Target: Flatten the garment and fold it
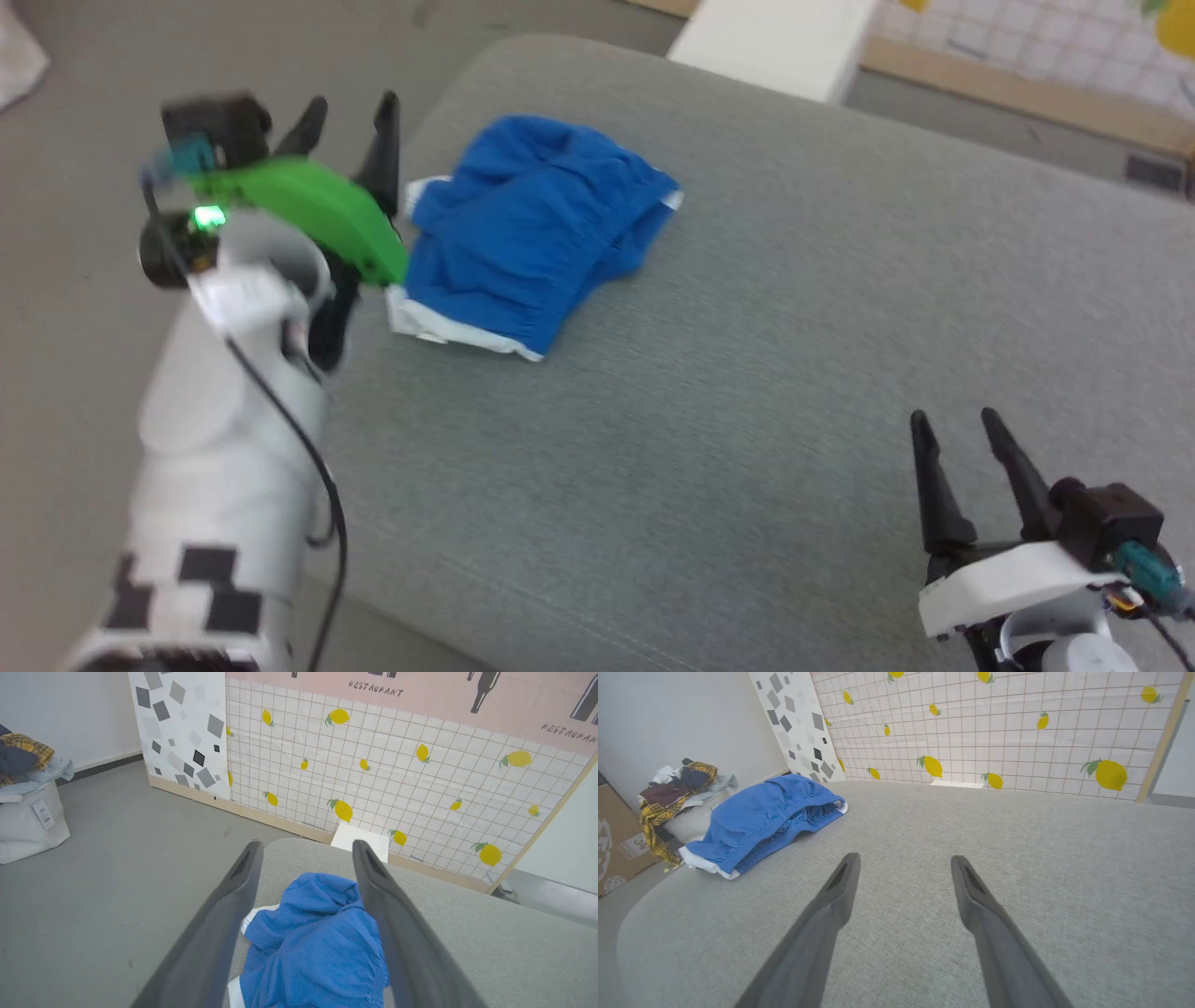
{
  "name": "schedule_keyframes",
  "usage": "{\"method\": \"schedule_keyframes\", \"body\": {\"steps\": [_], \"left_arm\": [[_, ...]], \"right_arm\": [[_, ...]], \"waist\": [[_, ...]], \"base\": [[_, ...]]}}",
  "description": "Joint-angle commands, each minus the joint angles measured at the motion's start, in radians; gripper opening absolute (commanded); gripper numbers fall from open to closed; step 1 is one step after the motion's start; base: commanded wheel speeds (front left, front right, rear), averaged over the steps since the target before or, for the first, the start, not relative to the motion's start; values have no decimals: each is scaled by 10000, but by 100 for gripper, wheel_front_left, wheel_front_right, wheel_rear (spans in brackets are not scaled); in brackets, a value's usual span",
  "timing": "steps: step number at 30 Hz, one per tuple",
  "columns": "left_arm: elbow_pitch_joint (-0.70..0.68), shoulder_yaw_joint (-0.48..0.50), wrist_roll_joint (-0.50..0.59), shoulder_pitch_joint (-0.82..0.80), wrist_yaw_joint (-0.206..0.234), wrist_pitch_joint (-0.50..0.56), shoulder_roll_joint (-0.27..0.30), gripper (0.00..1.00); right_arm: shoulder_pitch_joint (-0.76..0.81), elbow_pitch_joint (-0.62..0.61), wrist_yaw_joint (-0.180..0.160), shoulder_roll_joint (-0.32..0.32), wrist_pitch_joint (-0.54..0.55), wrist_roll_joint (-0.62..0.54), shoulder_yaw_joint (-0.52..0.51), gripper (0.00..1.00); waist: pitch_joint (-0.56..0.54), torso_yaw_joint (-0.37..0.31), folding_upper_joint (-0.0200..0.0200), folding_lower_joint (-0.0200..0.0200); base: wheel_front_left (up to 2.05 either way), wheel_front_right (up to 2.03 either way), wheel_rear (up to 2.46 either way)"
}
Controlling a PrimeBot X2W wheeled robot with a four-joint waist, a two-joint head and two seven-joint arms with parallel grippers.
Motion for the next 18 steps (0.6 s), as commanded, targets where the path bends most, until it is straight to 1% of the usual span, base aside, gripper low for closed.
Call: {"method": "schedule_keyframes", "body": {"steps": [1,5,7,12,16,18], "left_arm": [[386,-35,-201,-508,-43,587,178,100],[1435,198,-644,-1610,37,2114,519,100],[1972,220,-795,-2034,138,2959,587,100],[2831,148,-825,-2532,460,4163,779,100],[3475,93,-889,-2617,741,5100,811,100],[3695,79,-965,-2603,796,5455,753,100]], "right_arm": [[-136,-175,-13,-4,74,-128,-78,100],[-172,-602,-13,-4,293,-336,-234,100],[-126,-842,-13,-4,392,-429,-396,100],[-15,-1311,-13,-4,581,-535,-627,100],[45,-1607,-13,-4,653,-546,-721,100],[54,-1688,-13,-4,654,-545,-760,100]], "waist": [[1082,-1107,0,-1],[1624,-1698,0,-1],[1873,-1908,0,-1],[2381,-2252,0,-1],[2704,-2376,0,-1],[2837,-2392,0,-1]], "base": [[0,0,0],[0,0,0],[0,0,0],[0,0,0],[0,0,0],[0,0,0]]}}
